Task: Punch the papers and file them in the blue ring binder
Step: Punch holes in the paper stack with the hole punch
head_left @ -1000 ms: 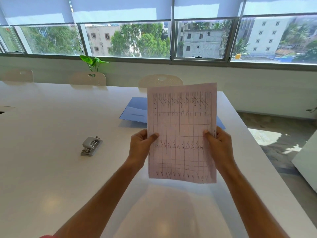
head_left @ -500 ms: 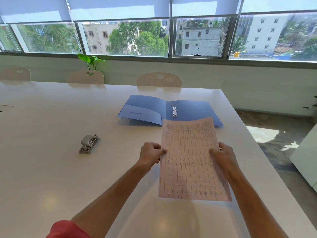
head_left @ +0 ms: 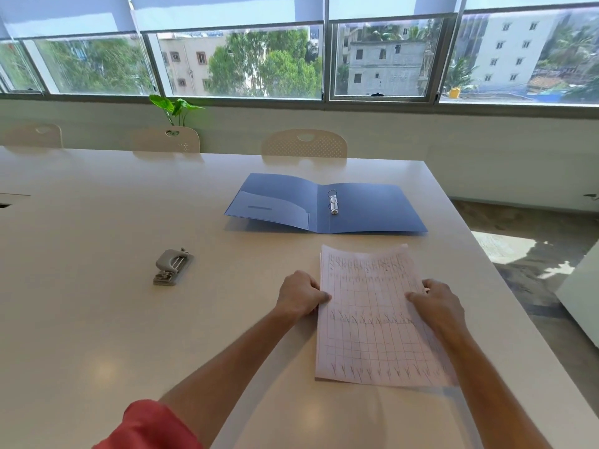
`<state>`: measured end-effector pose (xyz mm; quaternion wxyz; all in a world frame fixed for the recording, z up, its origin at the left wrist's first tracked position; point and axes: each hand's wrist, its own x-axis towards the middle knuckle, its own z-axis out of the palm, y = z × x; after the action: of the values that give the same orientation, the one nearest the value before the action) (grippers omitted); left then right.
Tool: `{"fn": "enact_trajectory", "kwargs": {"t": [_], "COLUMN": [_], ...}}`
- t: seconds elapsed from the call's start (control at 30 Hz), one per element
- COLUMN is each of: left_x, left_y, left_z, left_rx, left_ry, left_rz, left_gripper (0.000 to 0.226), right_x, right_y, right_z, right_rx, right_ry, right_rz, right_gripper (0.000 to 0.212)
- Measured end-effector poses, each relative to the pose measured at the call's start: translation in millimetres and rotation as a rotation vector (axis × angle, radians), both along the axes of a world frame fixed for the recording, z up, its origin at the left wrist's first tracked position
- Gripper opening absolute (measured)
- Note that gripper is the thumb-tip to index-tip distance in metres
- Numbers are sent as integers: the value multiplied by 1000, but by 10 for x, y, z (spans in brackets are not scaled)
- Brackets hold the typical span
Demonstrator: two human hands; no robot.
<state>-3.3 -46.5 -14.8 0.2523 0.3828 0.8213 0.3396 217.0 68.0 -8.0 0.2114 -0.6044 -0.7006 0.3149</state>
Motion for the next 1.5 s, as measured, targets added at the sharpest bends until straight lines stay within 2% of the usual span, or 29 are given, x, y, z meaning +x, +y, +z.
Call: {"fn": "enact_trajectory", "kwargs": {"t": [0.13, 0.27, 0.53, 0.67, 1.0, 1.13, 1.33, 1.5], "left_x": [-76, -286, -1171, -1606, -2181, -2233, -2251, -2273], "left_y": [-75, -185, -551, -759, -1099, -1152, -1155, -1142], "left_z": [46, 101, 299, 326, 221, 174, 147, 187], "left_rx": [-30, -52, -13, -74, -216, -211, -231, -163], "left_ry": [184, 301, 451, 552, 374, 319, 326, 249], "left_rz": [0, 47, 350, 498, 704, 713, 719, 746], "left_gripper": [33, 39, 26, 40, 48, 36, 40, 35], "right_x": [14, 7, -44, -174, -312, -305, -321, -320], "right_y": [5, 55, 133, 91, 89, 123, 112, 113], "right_z": [0, -7, 39, 86, -7, -49, -94, -140], "right_rx": [-17, -55, -22, -4, -23, 0, 26, 38], "right_ry": [-25, -99, -298, -320, -355, -365, -384, -392], "right_rz": [-2, -4, 64, 122, 166, 155, 142, 142], "right_gripper": [29, 54, 81, 81, 85, 83, 82, 82]}}
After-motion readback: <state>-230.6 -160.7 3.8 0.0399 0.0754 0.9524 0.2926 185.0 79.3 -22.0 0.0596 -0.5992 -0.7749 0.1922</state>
